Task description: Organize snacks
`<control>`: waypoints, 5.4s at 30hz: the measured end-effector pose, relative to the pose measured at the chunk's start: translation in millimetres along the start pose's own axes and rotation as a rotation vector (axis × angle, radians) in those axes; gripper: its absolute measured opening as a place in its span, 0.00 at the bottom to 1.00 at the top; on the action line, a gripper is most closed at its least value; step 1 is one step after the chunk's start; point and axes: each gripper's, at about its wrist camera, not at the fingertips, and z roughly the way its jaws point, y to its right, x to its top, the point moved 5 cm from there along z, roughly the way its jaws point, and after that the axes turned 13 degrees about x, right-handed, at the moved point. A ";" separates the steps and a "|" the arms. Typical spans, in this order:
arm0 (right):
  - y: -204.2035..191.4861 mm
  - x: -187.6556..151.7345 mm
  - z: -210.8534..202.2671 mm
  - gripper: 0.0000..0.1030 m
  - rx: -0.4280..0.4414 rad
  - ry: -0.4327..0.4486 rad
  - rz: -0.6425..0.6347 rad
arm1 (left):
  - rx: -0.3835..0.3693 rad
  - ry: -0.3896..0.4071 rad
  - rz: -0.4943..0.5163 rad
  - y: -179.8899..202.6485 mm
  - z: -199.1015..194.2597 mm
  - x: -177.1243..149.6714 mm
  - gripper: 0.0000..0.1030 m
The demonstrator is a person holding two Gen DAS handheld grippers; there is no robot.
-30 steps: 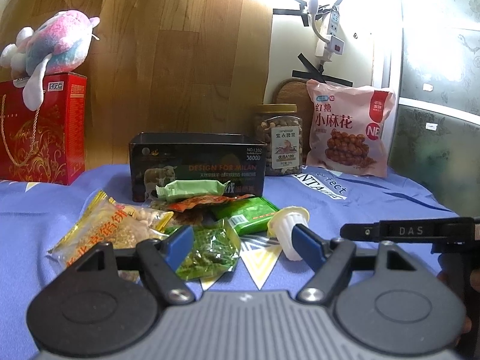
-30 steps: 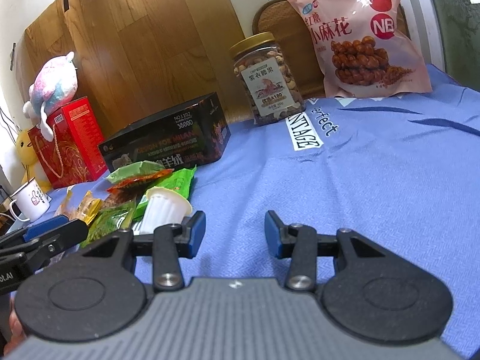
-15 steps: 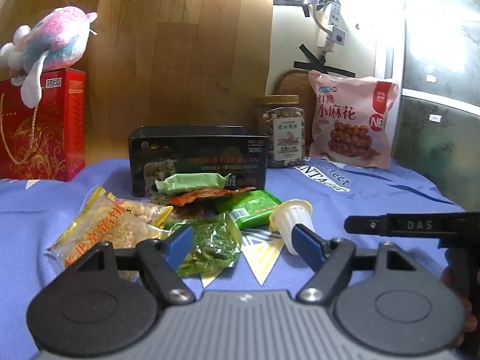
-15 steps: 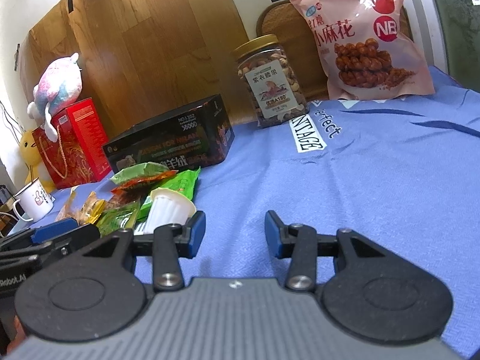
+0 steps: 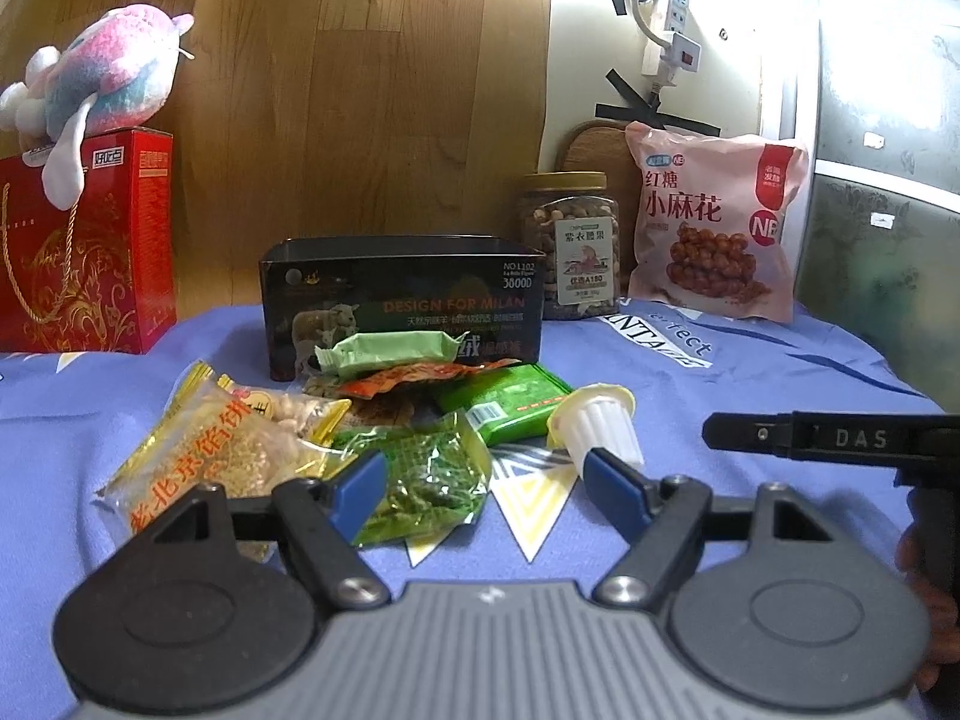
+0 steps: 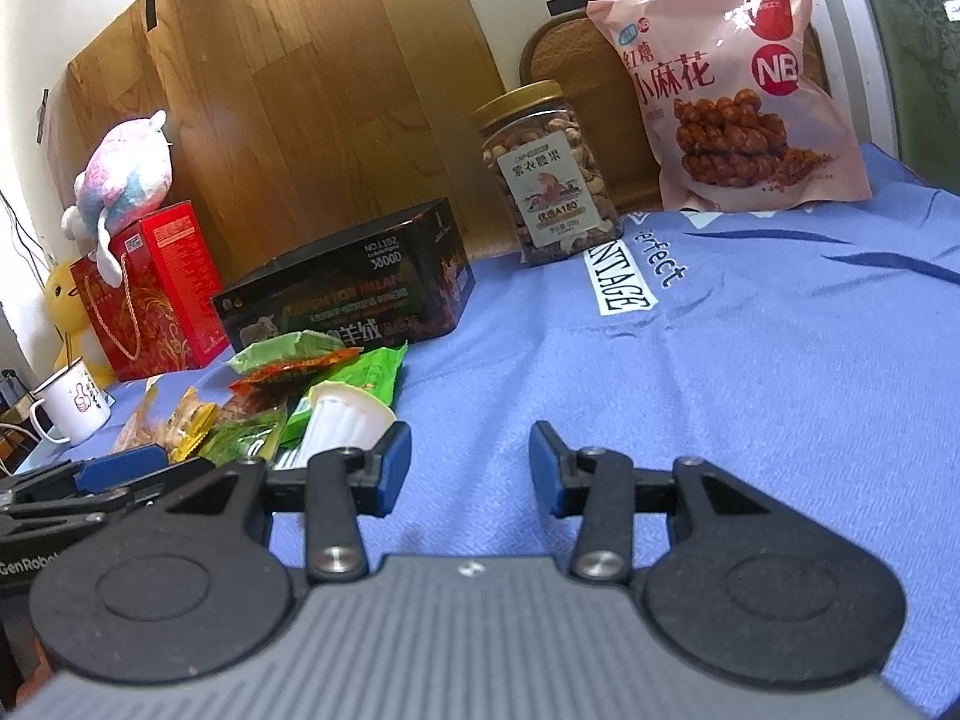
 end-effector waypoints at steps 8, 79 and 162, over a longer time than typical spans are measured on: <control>-0.1 -0.3 -0.3 0.45 0.000 0.001 -0.001 | -0.004 0.004 -0.005 -1.1 -0.3 -0.1 0.72; 3.7 -0.7 -4.9 0.49 -0.049 0.035 0.003 | -0.062 0.120 -0.094 -16.3 -21.2 3.3 0.79; -33.9 -1.2 -5.1 0.50 0.104 0.000 0.005 | 0.133 -0.004 -0.225 -128.6 -51.2 12.3 0.76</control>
